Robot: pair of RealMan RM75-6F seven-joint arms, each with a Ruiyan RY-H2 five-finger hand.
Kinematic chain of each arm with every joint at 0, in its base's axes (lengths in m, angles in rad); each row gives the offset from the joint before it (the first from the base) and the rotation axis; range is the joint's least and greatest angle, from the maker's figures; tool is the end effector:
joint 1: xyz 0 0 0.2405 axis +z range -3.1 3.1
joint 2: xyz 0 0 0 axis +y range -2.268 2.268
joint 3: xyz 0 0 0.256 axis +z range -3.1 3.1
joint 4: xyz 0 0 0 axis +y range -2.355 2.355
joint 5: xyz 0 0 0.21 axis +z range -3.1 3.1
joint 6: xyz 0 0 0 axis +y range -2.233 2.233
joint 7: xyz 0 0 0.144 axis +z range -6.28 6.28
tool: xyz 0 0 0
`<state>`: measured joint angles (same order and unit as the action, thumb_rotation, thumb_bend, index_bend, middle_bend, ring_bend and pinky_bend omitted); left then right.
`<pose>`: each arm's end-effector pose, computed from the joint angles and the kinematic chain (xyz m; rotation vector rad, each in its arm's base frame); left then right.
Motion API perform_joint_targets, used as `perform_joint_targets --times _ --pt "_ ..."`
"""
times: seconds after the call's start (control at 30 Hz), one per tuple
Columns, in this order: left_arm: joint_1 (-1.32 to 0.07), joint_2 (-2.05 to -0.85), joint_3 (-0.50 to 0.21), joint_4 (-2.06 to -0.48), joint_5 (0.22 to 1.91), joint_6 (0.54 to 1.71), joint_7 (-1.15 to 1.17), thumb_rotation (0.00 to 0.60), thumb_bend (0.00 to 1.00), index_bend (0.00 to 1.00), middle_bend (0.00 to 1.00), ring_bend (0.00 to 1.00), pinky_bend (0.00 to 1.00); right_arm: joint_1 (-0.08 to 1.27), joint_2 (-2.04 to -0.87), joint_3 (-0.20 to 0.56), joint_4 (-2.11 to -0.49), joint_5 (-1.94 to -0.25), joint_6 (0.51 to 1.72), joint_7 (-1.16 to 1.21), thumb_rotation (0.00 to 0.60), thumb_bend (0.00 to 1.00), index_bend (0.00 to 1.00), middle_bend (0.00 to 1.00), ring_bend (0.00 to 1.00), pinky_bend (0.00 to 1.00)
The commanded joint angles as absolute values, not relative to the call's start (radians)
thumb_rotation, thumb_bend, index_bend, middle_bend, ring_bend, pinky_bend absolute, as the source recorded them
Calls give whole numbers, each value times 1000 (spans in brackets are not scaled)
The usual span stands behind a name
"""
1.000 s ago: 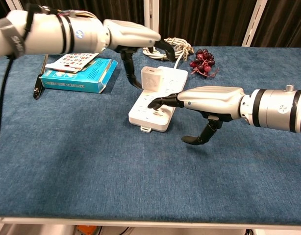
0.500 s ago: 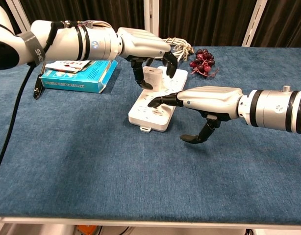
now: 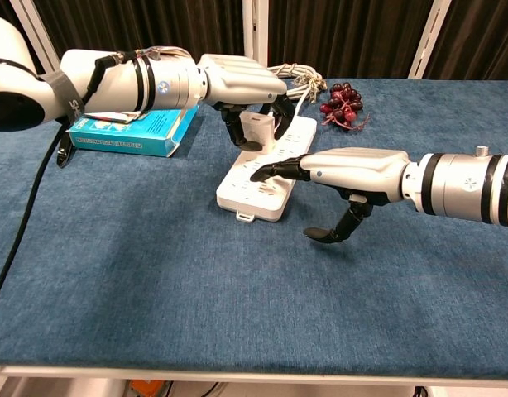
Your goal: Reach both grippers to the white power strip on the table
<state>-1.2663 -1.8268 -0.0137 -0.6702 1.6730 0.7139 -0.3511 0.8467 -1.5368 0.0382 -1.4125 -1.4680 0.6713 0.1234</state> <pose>-0.0373 0.4410 -0.0837 -2.4023 -0.3836 -0.8816 -0.1405 -0.3115 -0.0622 2.3431 -1.1124 0.8437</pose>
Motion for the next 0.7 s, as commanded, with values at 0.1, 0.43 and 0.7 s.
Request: perform_joint_targets --times 0.1,0.43,0.7 --pt "-1258 -1848 -6 -635 1670 752 -392 600 402 557 624 571 786 851 -1539 33 -1407 -1468 668 130 600 360 38 99 0 0" --pt "-1232 -1881 5 -546 1663 824 -471 600 450 635 738 648 847 853 -1539 25 -1408 -1460 670 126 600 365 42 101 0 0" --pt "-1221 -1888 13 -517 1662 861 -483 600 452 661 763 660 854 854 -1541 23 -1410 -1448 669 115 600 365 44 103 0 0"
